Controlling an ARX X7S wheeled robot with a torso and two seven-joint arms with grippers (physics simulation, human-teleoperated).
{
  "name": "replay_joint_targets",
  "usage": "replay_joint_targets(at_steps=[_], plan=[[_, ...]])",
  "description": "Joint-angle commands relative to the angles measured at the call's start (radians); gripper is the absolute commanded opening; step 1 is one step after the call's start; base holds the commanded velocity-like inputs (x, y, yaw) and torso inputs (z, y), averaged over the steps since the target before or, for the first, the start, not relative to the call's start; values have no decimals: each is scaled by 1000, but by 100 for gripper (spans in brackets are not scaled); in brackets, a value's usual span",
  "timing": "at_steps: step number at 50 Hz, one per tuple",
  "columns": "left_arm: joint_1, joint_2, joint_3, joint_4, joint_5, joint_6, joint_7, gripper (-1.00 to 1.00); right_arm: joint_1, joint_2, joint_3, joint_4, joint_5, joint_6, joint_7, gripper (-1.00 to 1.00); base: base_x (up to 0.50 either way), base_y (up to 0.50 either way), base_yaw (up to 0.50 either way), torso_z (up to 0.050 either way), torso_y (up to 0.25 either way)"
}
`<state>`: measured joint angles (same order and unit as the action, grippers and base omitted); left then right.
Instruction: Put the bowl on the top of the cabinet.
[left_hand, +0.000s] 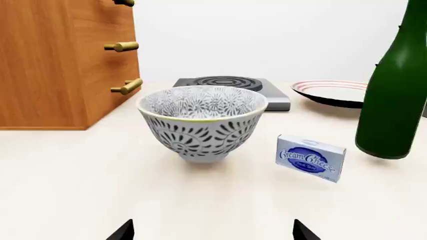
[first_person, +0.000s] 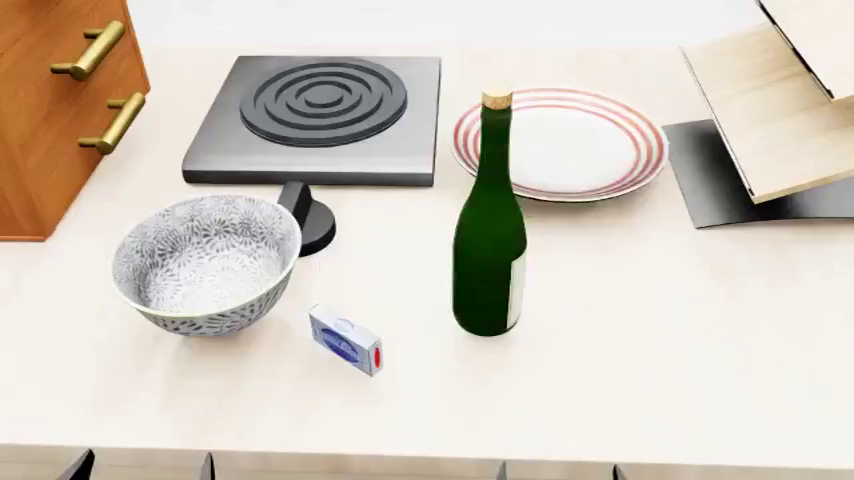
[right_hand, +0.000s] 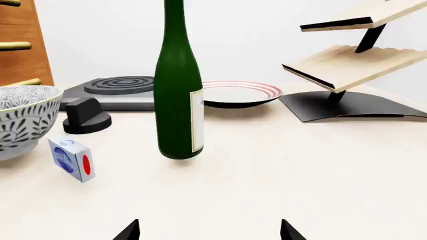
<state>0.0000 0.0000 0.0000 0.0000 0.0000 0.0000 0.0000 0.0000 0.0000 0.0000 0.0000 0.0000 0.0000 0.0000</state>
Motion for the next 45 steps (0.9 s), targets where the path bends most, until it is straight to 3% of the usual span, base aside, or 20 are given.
replay_joint_targets(at_steps=[1,11,12,17,22,34,45], plan=[[-3,-16,18,-12,-16,9,-18,100,3,17,-22,14,17,-12,22,100,0,0,0,0,0],[1,-45,62,34,-23,-17,-64,100,-6,49,-60,-23,19,-2,65,100,0,0,0,0,0],[2,-47,64,33,-24,-14,-68,100,-64,56,-62,-173,12,143,76,100,0,0,0,0,0],[-2,-55,72,27,-34,-14,-81,100,-2,55,-70,-92,17,89,96,100,0,0,0,0,0],[3,-66,83,104,-32,-62,-97,100,-3,64,-76,-148,13,114,117,100,0,0,0,0,0],[-32,-96,113,426,6,-280,-131,100,37,100,-93,-486,19,353,128,100,0,0,0,0,0],[-53,-109,132,477,0,-333,-146,100,46,113,-99,-504,36,373,138,100,0,0,0,0,0]])
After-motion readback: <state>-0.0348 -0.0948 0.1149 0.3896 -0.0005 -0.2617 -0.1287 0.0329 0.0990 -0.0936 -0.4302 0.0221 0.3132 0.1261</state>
